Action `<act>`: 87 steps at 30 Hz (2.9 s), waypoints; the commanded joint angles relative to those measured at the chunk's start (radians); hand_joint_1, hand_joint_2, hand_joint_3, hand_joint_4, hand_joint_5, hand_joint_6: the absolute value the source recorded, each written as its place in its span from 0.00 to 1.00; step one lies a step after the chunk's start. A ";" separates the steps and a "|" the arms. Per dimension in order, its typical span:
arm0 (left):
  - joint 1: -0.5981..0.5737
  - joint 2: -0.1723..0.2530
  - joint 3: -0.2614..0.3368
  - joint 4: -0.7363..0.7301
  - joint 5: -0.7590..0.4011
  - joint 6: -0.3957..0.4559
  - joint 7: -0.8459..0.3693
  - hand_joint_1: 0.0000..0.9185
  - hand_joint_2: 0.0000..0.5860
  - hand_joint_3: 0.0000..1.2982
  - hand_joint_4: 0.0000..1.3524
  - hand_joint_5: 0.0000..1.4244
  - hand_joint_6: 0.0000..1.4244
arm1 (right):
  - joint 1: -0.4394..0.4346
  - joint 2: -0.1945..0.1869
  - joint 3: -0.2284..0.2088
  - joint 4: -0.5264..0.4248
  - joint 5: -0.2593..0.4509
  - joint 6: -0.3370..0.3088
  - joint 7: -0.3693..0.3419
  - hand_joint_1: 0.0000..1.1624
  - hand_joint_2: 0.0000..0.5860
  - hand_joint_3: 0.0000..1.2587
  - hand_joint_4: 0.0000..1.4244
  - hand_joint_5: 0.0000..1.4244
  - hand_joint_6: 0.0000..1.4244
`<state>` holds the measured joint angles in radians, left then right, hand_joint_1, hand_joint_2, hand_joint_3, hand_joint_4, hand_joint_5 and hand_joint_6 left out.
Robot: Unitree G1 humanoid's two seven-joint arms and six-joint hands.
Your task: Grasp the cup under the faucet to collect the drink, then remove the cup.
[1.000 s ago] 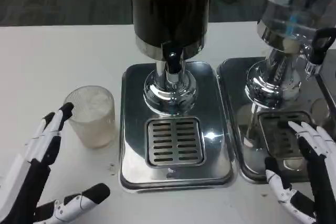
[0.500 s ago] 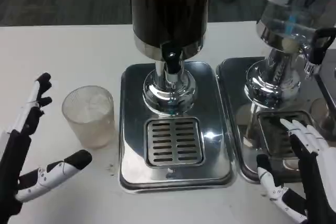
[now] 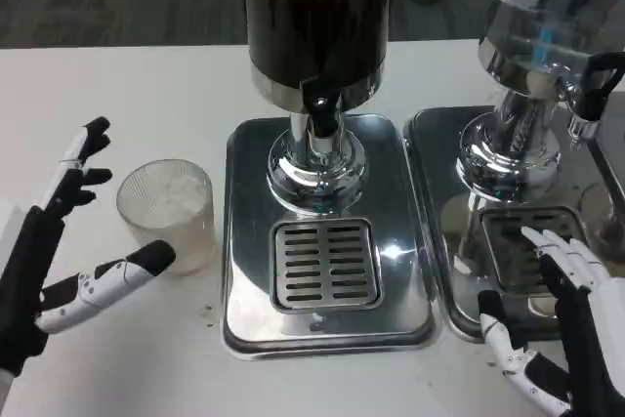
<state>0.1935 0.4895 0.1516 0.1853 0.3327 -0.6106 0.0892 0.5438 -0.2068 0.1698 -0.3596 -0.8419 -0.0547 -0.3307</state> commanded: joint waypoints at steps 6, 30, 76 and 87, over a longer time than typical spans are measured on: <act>-0.079 0.032 -0.023 0.064 -0.019 0.046 -0.080 0.19 0.04 0.08 0.11 0.20 0.24 | 0.005 -0.004 -0.007 -0.007 0.010 -0.002 0.001 0.37 0.75 0.19 0.13 0.10 0.18; -0.240 0.072 -0.085 0.297 -0.045 0.043 -0.153 0.26 0.03 0.06 0.09 0.19 0.25 | 0.015 0.010 -0.004 -0.009 0.000 -0.001 -0.013 0.37 0.75 0.19 0.14 0.11 0.19; -0.249 0.100 -0.081 0.338 -0.015 -0.136 -0.075 0.23 0.03 0.01 0.05 0.16 0.23 | 0.023 0.010 -0.009 -0.006 0.031 0.004 0.004 0.37 0.75 0.21 0.15 0.12 0.19; -0.297 0.102 -0.114 0.387 -0.015 -0.101 -0.134 0.25 0.02 0.00 0.02 0.14 0.22 | 0.031 0.012 -0.011 -0.011 0.028 0.005 0.001 0.37 0.74 0.21 0.15 0.12 0.19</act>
<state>-0.0947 0.5806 0.0554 0.5489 0.3189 -0.7279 -0.0239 0.5665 -0.1973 0.1663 -0.3600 -0.8192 -0.0544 -0.3301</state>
